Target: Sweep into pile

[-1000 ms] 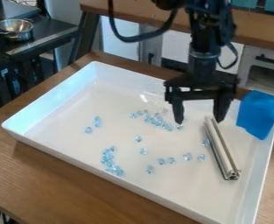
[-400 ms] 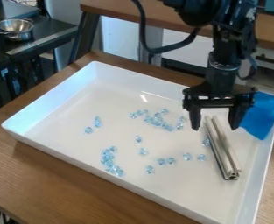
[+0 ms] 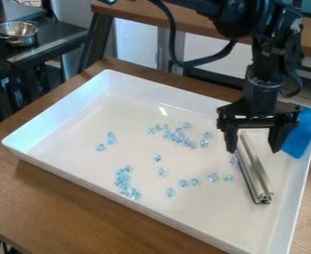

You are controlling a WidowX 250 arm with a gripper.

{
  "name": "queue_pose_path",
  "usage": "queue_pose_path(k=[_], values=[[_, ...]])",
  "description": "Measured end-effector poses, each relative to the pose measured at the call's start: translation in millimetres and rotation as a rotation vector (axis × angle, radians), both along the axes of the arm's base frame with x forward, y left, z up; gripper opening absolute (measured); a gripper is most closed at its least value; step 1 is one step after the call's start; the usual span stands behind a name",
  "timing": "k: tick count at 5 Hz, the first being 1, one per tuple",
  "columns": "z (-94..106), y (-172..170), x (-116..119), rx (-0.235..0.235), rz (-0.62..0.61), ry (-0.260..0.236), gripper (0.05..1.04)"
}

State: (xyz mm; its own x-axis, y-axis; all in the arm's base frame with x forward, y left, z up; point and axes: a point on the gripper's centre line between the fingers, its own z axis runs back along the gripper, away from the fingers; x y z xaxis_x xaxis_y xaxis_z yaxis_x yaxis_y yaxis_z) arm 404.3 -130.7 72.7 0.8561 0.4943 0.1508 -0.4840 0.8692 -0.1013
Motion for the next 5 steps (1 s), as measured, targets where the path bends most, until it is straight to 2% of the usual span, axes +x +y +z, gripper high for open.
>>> queue_pose_path(k=[1,3,5], values=[[-14.9,1,1,0.015,0.016,0.020,0.948],[-29.7,12,-2,0.021,0.022,0.035,0.390],[-27.9,45,-17,-0.014,0.023,0.077,0.368]])
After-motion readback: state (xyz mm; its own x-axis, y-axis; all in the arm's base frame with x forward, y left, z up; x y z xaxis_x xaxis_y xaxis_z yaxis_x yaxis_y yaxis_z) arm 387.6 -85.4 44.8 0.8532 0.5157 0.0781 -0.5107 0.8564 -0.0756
